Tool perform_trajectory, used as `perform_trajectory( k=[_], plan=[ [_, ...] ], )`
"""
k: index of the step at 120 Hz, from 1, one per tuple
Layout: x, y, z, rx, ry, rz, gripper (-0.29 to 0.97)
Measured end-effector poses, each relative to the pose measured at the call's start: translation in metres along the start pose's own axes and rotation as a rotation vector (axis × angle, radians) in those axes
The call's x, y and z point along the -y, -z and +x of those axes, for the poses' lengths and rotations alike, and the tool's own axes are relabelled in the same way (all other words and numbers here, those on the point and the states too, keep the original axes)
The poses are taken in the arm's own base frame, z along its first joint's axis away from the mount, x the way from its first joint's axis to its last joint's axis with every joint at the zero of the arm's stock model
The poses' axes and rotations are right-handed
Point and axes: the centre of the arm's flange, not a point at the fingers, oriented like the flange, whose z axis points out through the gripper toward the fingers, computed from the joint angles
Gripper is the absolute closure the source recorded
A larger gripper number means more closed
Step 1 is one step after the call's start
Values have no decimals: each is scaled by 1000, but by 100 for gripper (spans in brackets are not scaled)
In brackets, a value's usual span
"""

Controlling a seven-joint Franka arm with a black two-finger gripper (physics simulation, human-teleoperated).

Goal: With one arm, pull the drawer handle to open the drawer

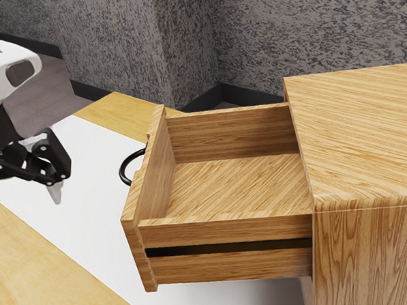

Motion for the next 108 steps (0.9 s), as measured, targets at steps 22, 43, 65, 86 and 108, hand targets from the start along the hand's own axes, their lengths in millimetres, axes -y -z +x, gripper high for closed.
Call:
perform_trajectory(
  k=[22,43,65,86,108],
  plan=[
    [78,-45,-13,35,137,-239,0],
    [108,-54,-6,63,238,-599,0],
    [0,21,95,-64,110,-520,0],
    [-9,4,138,-83,-120,-300,0],
    [28,12,281,-233,-52,-165,0]
  ],
)
